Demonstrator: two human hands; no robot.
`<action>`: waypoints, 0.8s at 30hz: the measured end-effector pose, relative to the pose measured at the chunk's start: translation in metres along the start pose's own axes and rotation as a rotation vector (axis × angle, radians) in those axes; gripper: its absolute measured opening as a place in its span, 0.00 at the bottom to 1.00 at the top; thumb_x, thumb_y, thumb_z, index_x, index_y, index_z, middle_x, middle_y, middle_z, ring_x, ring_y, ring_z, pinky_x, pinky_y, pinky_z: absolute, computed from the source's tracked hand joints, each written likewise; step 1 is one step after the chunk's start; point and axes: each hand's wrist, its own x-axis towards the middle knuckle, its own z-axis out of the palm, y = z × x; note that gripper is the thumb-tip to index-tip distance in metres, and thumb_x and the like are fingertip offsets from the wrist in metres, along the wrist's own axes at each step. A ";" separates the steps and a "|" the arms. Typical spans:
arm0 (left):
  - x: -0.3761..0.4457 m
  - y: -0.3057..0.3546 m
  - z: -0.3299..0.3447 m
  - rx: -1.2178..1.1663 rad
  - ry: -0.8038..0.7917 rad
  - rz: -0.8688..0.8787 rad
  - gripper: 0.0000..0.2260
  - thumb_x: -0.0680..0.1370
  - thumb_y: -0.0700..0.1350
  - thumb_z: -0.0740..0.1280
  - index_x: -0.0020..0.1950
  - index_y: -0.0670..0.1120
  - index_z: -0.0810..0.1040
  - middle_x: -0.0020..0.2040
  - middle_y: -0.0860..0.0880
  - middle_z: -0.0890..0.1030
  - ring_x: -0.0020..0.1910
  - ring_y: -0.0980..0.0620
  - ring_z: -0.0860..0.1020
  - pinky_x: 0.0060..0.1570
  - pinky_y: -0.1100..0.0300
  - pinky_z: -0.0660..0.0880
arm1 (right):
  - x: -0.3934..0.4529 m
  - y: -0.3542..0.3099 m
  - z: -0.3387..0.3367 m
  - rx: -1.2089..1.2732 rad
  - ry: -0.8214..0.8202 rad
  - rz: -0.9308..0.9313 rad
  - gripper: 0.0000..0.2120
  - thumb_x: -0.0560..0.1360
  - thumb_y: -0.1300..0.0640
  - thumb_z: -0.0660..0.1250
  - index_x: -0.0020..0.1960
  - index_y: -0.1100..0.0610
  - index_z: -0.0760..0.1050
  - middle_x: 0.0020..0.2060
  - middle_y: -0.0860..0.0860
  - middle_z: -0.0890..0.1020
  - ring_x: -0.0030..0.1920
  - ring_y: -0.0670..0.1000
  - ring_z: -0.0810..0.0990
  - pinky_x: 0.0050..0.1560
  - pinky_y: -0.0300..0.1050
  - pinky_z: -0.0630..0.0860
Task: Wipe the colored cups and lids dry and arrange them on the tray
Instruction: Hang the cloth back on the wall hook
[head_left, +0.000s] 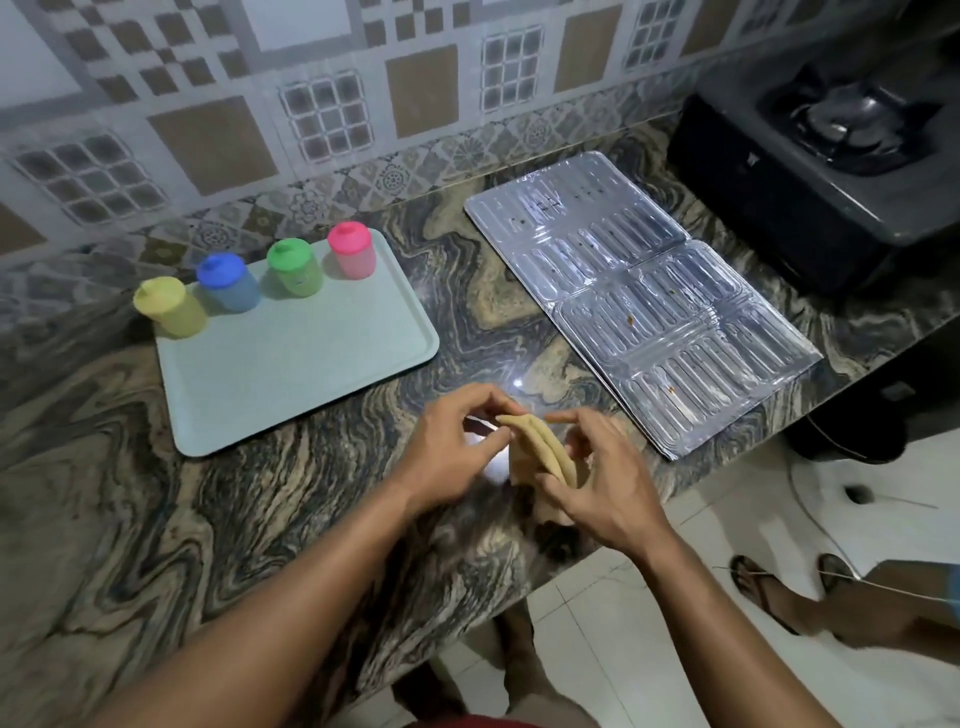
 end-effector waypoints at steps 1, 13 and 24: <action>-0.007 0.007 -0.010 -0.010 0.023 0.020 0.08 0.76 0.34 0.74 0.52 0.46 0.85 0.48 0.53 0.86 0.49 0.57 0.84 0.51 0.67 0.78 | 0.002 -0.009 0.000 0.011 -0.009 -0.051 0.24 0.68 0.47 0.79 0.62 0.45 0.79 0.47 0.40 0.76 0.51 0.43 0.72 0.49 0.34 0.67; -0.082 0.046 -0.089 -0.039 0.610 0.041 0.11 0.73 0.44 0.79 0.50 0.46 0.79 0.47 0.49 0.83 0.47 0.51 0.84 0.51 0.60 0.81 | 0.020 -0.129 0.021 0.549 0.031 -0.264 0.14 0.72 0.62 0.80 0.41 0.47 0.78 0.37 0.49 0.81 0.39 0.49 0.77 0.43 0.46 0.74; -0.130 0.064 -0.142 -0.174 0.560 0.061 0.05 0.77 0.43 0.75 0.50 0.48 0.81 0.46 0.49 0.86 0.47 0.51 0.85 0.52 0.56 0.79 | 0.010 -0.186 0.052 0.440 0.035 -0.462 0.13 0.71 0.50 0.76 0.40 0.53 0.73 0.35 0.45 0.76 0.38 0.46 0.75 0.41 0.36 0.69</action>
